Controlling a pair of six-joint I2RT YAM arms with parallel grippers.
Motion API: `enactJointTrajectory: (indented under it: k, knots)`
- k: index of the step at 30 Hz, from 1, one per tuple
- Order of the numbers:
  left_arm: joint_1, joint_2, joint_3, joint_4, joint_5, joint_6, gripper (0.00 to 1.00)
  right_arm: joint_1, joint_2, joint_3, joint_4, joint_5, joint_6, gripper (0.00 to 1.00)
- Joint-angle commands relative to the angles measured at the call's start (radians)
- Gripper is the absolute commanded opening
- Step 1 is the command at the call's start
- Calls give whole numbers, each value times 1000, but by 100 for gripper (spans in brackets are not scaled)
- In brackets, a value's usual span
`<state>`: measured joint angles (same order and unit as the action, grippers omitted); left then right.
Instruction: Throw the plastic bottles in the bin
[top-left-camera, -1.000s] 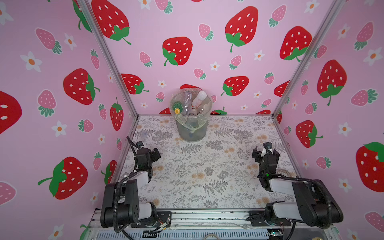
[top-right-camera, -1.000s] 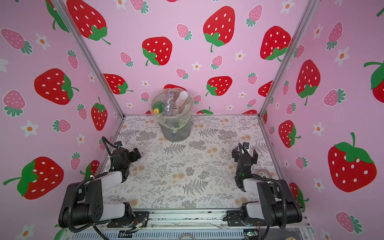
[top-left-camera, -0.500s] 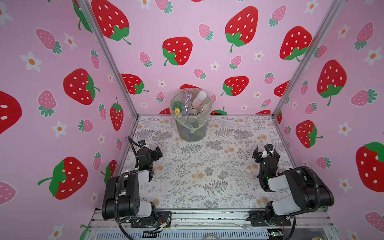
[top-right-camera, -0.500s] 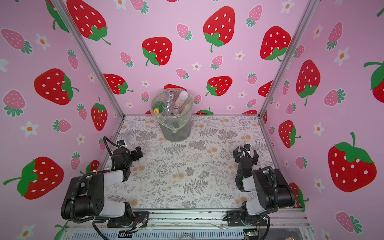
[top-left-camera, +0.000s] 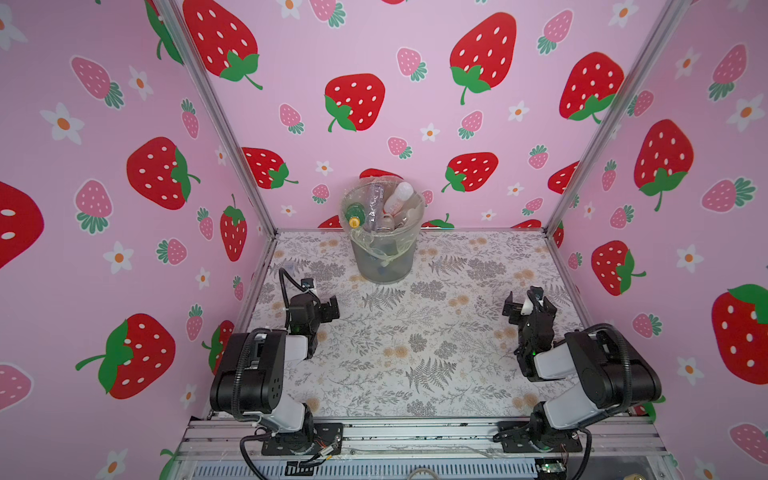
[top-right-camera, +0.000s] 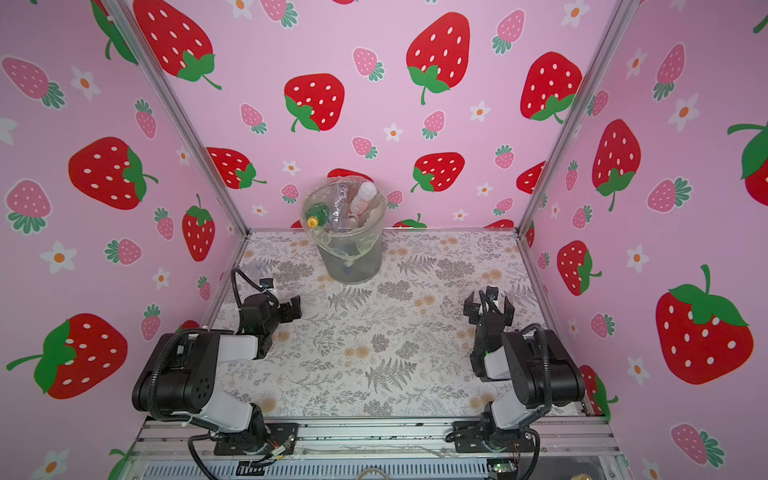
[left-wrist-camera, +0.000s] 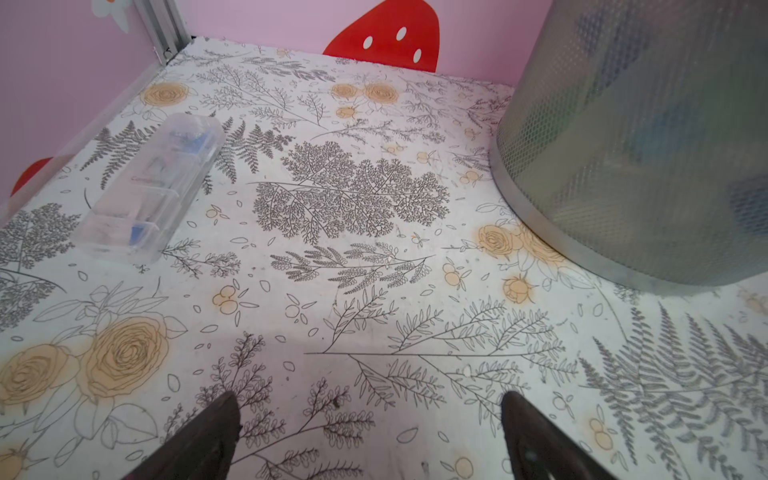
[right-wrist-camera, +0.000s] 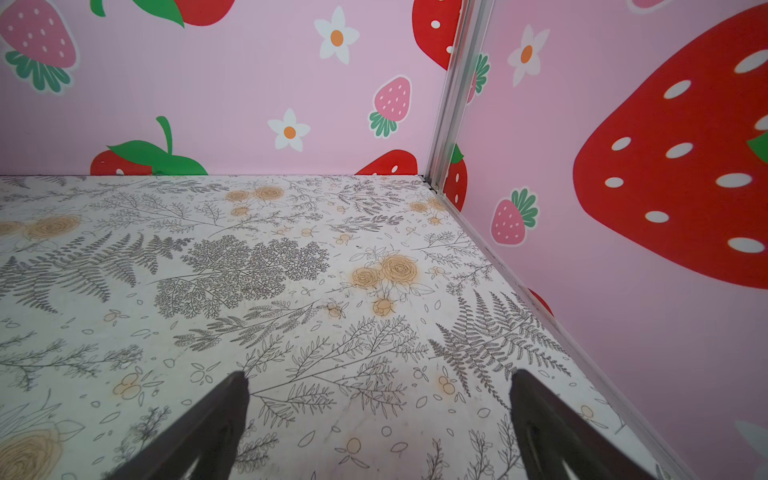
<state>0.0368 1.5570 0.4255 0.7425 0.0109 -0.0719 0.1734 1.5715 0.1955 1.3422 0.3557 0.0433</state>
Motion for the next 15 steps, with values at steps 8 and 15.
enactJointTrajectory:
  k: [8, 15]
  knots:
    - [18, -10, 19, 37, 61, 30, 99, -60, 5, 79, -100, -236, -39, 99]
    - [14, -9, 24, 31, 54, 32, 99, -58, 1, 75, -94, -235, -40, 99]
